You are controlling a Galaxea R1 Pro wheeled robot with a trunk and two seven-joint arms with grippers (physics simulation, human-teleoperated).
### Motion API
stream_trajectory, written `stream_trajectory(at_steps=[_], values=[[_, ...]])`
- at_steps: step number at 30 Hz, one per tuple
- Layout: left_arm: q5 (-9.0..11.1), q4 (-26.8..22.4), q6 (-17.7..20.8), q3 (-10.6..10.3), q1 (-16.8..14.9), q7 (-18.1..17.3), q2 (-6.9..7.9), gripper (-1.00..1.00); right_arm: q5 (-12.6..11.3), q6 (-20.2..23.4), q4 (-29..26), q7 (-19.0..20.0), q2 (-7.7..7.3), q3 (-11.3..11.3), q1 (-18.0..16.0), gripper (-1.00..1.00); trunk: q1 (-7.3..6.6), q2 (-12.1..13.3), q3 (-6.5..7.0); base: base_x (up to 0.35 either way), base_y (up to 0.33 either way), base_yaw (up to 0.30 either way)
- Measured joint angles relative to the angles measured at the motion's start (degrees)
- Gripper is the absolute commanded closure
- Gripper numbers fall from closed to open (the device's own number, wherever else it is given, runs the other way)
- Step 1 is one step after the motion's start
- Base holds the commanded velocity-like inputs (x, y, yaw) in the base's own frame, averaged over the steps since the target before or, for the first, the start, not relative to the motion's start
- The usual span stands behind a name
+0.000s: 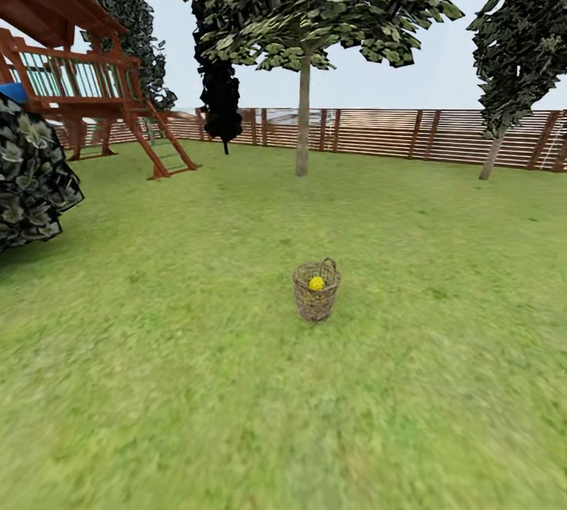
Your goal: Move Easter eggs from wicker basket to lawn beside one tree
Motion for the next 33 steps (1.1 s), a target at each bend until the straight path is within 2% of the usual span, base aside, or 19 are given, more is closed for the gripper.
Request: stream_trajectory(at_steps=[4, 33], values=[[0.0, -0.02, 0.01, 0.03, 0.03, 0.0, 0.04, -1.0, 0.0, -0.02, 0.01, 0.01, 0.04, 0.0, -0.01, -1.0, 0.0, 0.0, 0.05, 0.334, -0.034, -0.143], [0.0, -0.03, 0.01, 0.14, 0.02, 0.0, 0.08, -1.0, -0.06, 0.06, -0.04, -0.07, 0.08, -0.09, -0.01, -1.0, 0.0, 0.0, 0.05, 0.334, 0.0, -0.001]])
